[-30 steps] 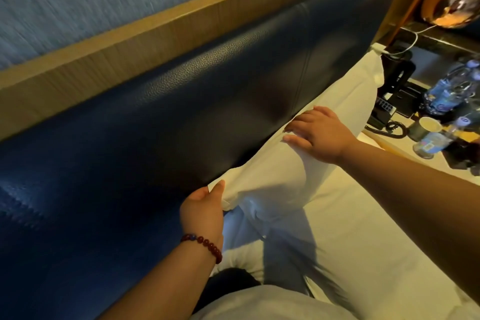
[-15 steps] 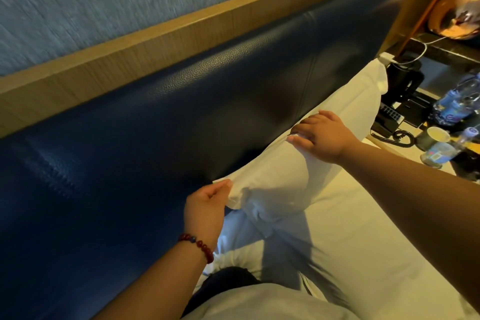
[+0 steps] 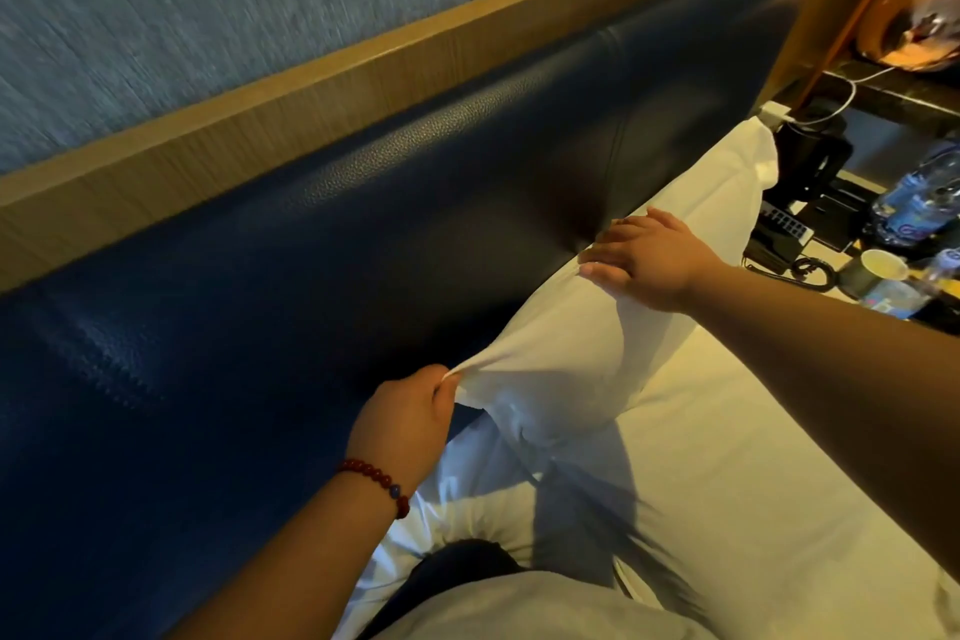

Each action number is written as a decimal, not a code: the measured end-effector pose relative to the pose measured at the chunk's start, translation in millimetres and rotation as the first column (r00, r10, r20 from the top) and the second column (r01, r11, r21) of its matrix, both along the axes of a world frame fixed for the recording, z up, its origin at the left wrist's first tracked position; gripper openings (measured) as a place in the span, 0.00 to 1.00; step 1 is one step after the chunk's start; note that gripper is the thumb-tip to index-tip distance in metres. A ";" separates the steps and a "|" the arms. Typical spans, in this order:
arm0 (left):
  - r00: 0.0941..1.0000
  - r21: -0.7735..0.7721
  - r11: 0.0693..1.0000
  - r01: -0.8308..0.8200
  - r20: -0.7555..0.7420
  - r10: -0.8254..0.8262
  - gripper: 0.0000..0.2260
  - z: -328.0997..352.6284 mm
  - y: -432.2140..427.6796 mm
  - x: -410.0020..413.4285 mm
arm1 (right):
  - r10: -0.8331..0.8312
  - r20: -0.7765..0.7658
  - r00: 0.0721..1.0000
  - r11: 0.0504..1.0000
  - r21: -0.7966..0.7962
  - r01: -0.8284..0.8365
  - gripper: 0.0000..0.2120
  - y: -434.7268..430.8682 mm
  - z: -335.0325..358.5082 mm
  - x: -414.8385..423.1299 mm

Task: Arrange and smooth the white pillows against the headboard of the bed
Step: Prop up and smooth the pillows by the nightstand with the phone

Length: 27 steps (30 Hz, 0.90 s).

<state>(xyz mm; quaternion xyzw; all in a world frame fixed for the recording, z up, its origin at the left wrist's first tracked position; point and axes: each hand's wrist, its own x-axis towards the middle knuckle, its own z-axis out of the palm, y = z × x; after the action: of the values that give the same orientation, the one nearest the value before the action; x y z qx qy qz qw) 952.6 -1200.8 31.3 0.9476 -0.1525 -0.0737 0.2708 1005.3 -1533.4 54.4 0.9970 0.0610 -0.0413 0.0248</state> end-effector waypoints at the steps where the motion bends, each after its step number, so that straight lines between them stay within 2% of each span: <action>1: 0.999 0.099 0.995 0.025 0.046 -0.030 0.17 5.4 0.9 3.4 | -0.008 0.020 1.000 1.000 -0.005 0.008 0.37 -0.6 1.3 -2.0; 3: 0.978 0.217 0.975 0.037 0.194 -0.081 0.17 16.1 -1.5 6.8 | -0.029 0.102 0.994 1.000 0.001 0.029 0.32 -2.9 2.7 -8.6; 6: 0.910 0.175 0.979 0.102 0.382 -0.163 0.19 35.9 -18.0 7.6 | -0.082 0.191 0.978 0.995 0.078 0.068 0.28 -11.8 7.1 -21.2; 8: 0.869 0.188 0.971 0.145 0.445 -0.216 0.19 43.9 -38.2 11.6 | -0.062 0.203 0.977 0.993 0.115 0.039 0.26 -16.4 7.2 -29.5; 11: 0.883 0.214 0.947 0.241 0.358 -0.305 0.20 54.8 -76.8 19.3 | 0.078 0.162 0.984 0.986 0.134 -0.100 0.26 -15.5 -0.5 -36.6; 13: 0.892 0.241 0.911 0.336 0.229 -0.390 0.20 53.3 -101.6 29.0 | 0.154 0.064 0.986 0.987 0.037 -0.156 0.27 -27.7 -4.8 -28.8; 14: 0.888 0.276 0.883 0.380 0.156 -0.432 0.24 51.3 -113.1 34.3 | 0.088 0.041 0.995 0.996 0.002 -0.089 0.28 -41.3 -2.5 -20.1; 15: 0.883 0.318 0.852 0.415 0.085 -0.462 0.28 48.1 -123.5 39.9 | -0.053 0.042 0.998 0.999 -0.002 0.053 0.29 -57.1 1.8 -10.9; 17: 0.879 0.391 0.804 0.449 -0.028 -0.477 0.35 42.4 -142.8 53.3 | -0.324 0.073 0.943 0.946 0.038 0.322 0.31 -88.8 15.2 3.0; 20: 0.863 0.439 0.763 0.475 -0.061 -0.502 0.38 38.3 -172.1 69.4 | -0.362 0.188 0.913 0.930 0.142 0.340 0.30 -108.0 29.9 0.0; 22: 0.834 0.470 0.728 0.499 -0.033 -0.550 0.39 40.1 -195.7 74.7 | -0.435 0.238 0.869 0.882 0.306 0.358 0.26 -107.0 30.7 -14.1; 24: 0.805 0.498 0.691 0.524 -0.024 -0.592 0.41 43.2 -220.4 80.4 | -0.523 0.206 0.827 0.805 0.439 0.400 0.24 -106.0 23.3 -32.5; 27: 0.785 0.534 0.654 0.536 -0.030 -0.619 0.40 51.8 -255.3 92.7 | -0.565 0.146 0.812 0.755 0.489 0.437 0.23 -110.7 11.7 -56.8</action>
<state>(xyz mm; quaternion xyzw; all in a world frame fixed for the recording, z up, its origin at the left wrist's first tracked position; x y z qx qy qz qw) 1045.4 -1456.2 83.2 0.8882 -0.4412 -0.1204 -0.0435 948.5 -1644.1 66.1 0.9508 -0.2076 0.1117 -0.2009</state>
